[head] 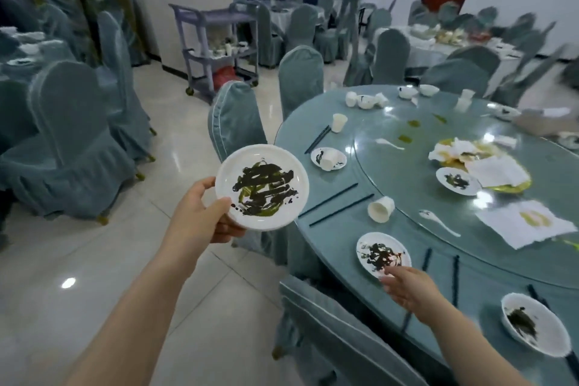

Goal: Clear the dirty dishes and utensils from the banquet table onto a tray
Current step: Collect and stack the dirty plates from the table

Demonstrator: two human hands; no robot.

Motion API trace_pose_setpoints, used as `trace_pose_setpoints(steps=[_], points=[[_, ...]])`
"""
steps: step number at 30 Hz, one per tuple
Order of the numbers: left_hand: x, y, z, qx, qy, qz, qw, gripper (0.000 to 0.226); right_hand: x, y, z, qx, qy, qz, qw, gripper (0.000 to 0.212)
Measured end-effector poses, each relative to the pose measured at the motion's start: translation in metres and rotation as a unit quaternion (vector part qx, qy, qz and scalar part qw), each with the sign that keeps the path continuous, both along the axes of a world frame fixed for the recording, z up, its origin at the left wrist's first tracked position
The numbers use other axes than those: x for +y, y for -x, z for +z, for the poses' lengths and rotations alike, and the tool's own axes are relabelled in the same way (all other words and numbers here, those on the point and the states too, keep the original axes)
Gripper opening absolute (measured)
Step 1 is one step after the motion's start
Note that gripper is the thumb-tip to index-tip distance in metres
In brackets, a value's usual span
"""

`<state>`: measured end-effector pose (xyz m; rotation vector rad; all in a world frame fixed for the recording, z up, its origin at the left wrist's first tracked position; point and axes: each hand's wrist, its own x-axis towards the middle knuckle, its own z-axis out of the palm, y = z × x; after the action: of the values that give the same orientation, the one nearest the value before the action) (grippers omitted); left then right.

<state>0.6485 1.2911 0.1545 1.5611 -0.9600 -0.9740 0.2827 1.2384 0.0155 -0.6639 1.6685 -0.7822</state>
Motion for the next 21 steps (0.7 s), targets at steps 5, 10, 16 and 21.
trace_pose_setpoints(steps=[5, 10, 16, 21], points=[[-0.051, -0.030, -0.008, 0.007, -0.017, -0.041, 0.999, 0.035, -0.012, -0.006, -0.027, 0.024, -0.070, -0.071, 0.995, 0.020], [-0.109, -0.041, -0.013, -0.014, -0.034, -0.075, 0.997, 0.031, -0.035, -0.007, -0.053, 0.036, -0.105, -0.164, 0.980, 0.031], [-0.169, -0.035, -0.024, -0.023, -0.055, -0.099, 0.993, 0.026, -0.072, 0.001, -0.075, 0.104, -0.100, -0.229, 0.963, 0.013], [-0.209, -0.021, -0.044, -0.021, -0.091, -0.124, 0.988, 0.029, -0.081, -0.003, -0.075, 0.125, -0.078, -0.186, 0.971, 0.007]])
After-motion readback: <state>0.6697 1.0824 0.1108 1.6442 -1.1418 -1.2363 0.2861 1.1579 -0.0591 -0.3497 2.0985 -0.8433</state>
